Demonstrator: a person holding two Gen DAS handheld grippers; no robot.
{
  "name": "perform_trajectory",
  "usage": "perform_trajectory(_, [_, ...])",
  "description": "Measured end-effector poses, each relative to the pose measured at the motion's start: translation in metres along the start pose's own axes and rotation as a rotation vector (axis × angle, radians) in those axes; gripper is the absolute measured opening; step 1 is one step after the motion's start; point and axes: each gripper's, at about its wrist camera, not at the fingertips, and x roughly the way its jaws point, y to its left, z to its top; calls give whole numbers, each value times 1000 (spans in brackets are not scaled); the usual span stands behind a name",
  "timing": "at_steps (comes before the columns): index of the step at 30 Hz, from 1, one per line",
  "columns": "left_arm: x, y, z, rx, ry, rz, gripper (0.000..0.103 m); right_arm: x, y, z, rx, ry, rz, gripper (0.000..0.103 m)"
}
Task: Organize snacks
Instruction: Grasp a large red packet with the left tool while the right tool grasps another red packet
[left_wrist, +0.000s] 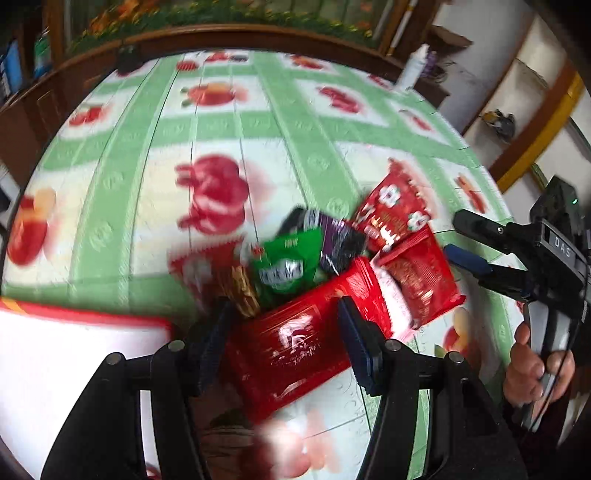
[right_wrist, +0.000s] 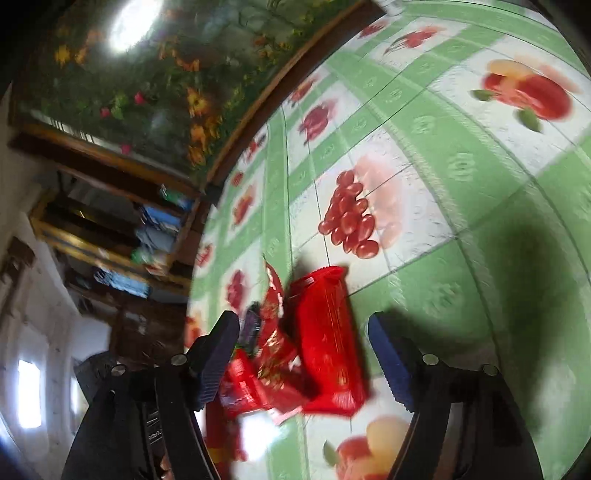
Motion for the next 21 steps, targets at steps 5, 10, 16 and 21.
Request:
perform_trajectory(5, [1, -19, -23, -25, 25, -62, 57, 25, 34, -8, -244, 25, -210, 52])
perform_trajectory(10, [-12, -43, -52, 33, 23, -57, 57, 23, 37, -25, -328, 63, -263, 31])
perform_trajectory(16, [-38, -70, -101, 90, 32, -116, 57, -14, 28, -71, -431, 130, -244, 33])
perform_trajectory(21, [-58, -57, -112, 21, -22, -76, 59, -57, 9, -90, -388, 78, -248, 41])
